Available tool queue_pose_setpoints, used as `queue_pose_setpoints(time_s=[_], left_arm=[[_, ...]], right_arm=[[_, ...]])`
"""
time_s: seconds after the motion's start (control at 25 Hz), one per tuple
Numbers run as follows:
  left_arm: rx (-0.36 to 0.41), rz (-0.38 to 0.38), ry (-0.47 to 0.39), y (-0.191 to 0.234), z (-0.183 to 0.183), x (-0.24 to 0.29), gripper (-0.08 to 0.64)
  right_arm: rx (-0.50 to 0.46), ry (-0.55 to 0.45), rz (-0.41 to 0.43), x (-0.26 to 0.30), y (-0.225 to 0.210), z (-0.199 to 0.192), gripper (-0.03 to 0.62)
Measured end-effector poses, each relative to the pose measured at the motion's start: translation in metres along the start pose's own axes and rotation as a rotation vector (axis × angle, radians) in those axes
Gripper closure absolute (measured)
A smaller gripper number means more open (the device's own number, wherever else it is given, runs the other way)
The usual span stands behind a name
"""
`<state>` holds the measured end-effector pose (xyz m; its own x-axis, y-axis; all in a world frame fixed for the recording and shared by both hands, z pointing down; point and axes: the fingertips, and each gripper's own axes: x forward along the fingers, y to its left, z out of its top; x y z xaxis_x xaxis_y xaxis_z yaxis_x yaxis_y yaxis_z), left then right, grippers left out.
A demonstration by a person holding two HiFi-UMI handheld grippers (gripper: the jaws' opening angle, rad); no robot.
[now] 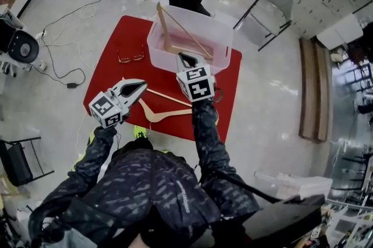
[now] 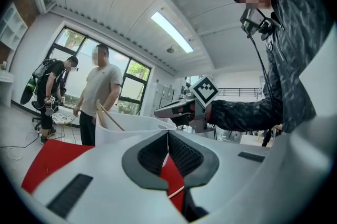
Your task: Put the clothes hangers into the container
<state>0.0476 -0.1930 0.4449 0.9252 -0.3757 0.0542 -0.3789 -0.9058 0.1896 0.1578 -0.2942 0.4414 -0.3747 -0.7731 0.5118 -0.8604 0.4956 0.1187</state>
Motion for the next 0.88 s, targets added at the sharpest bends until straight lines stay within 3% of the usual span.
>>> queue_pose_setpoints(time_s=[0.44, 0.88], left_arm=[[0.033, 0.036, 0.000, -0.038, 0.009, 0.011, 0.548], [0.009, 0.106, -0.029, -0.075, 0.003, 0.002, 0.548]], right_arm=[[-0.013, -0.020, 0.096, -0.051, 0.035, -0.021, 0.575], [-0.028, -0.026, 0.145, -0.094, 0.060, -0.048, 0.575]])
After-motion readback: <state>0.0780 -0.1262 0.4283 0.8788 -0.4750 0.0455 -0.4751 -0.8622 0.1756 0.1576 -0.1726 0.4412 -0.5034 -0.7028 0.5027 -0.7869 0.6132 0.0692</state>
